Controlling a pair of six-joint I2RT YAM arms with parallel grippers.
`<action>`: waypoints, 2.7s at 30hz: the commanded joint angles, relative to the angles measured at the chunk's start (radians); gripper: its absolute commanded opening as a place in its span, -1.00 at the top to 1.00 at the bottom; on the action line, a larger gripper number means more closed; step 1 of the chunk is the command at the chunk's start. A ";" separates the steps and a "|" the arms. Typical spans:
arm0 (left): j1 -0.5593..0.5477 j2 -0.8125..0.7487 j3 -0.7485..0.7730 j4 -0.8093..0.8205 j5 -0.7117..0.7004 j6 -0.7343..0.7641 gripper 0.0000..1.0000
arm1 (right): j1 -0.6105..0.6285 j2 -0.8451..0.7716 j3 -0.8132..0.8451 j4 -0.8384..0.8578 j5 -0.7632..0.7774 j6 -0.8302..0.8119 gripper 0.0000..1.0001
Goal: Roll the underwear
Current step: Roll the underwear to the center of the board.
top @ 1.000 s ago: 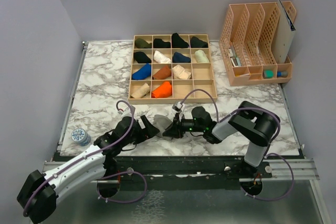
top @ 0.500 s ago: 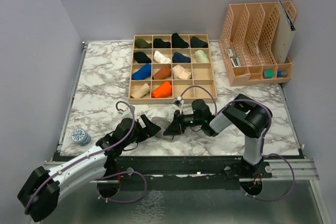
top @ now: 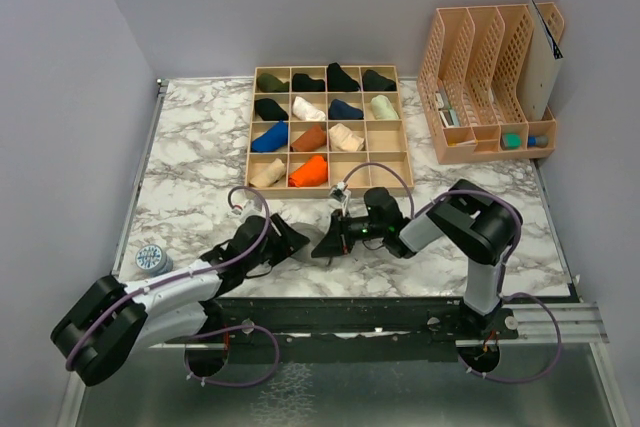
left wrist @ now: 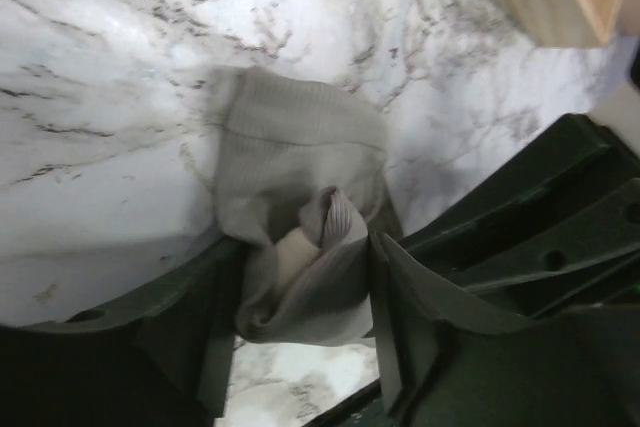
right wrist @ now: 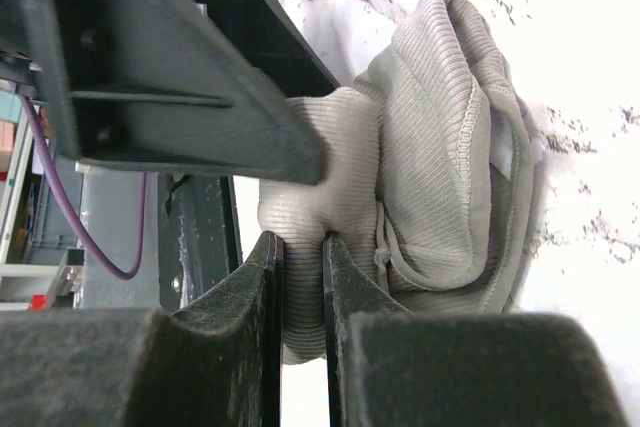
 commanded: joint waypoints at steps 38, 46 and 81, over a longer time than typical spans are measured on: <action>-0.001 0.155 0.192 -0.335 0.044 0.112 0.83 | 0.042 -0.519 -0.173 -0.185 0.247 -0.487 -1.00; 0.001 0.181 0.226 -0.355 0.074 0.106 0.83 | 0.246 -0.704 -0.198 -0.349 0.571 -0.888 -0.93; 0.005 0.272 0.296 -0.403 0.124 0.096 0.83 | 0.497 -0.315 -0.115 -0.233 0.954 -0.937 0.46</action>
